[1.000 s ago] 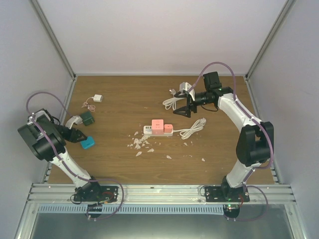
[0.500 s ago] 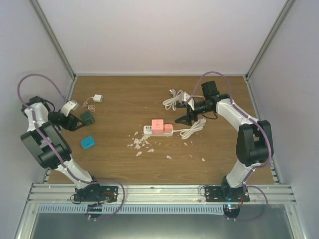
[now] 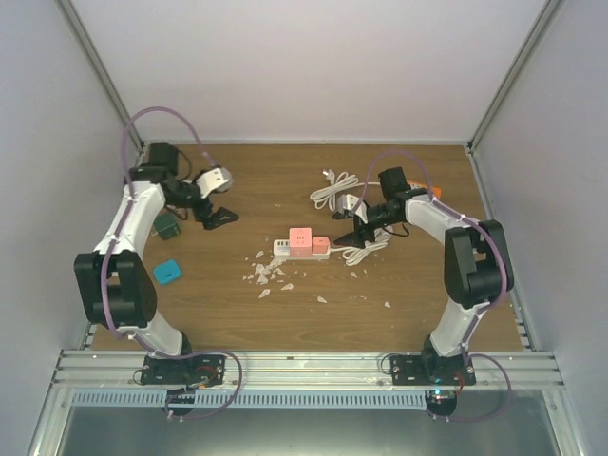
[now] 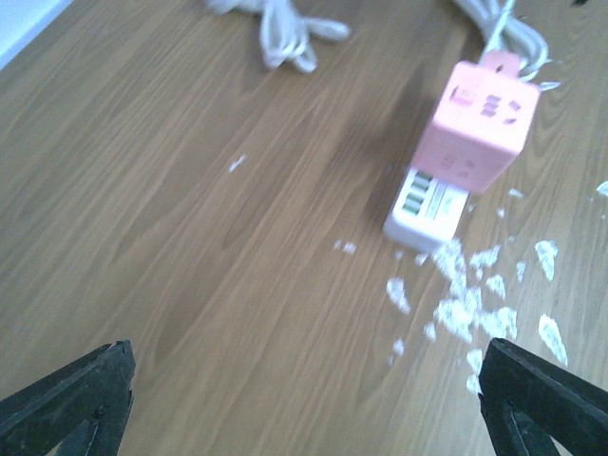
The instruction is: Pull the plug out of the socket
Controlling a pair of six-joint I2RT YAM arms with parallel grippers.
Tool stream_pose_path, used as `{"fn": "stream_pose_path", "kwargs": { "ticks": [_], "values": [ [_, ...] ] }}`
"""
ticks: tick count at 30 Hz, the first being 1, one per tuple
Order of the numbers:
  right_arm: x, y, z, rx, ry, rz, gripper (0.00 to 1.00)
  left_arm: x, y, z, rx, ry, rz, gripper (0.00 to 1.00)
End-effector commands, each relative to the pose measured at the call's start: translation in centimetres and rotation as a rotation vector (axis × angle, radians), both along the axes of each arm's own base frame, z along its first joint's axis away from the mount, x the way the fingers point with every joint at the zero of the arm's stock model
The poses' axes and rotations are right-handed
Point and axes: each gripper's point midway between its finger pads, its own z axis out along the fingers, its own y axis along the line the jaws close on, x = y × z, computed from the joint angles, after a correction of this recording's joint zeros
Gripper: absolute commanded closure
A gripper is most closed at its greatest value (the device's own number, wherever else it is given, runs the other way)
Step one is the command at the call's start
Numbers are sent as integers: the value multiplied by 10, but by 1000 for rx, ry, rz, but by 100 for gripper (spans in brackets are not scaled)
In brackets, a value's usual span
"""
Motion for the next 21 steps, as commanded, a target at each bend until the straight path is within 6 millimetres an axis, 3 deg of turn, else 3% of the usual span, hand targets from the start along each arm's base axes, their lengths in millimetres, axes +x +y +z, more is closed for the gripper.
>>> {"fn": "stream_pose_path", "kwargs": {
  "ticks": [1, 5, 9, 15, 21],
  "values": [
    [-2, 6, -31, -43, -21, 55, 22, 16, -55, -5, -51, -56, -94, 1],
    [-7, 14, -36, -48, -11, 82, 29, 12, -111, -22, -42, -52, -207, 1],
    [-11, 20, -35, -48, -21, 111, 33, 4, -146, -42, -19, -44, -293, 1],
    [-9, 28, -44, -79, 13, 123, 36, 8, -170, -59, 12, -87, -351, 1],
    [-6, 37, -47, -85, 32, 117, 41, -8, -183, -78, 23, -56, -442, 1]
  ]
}}
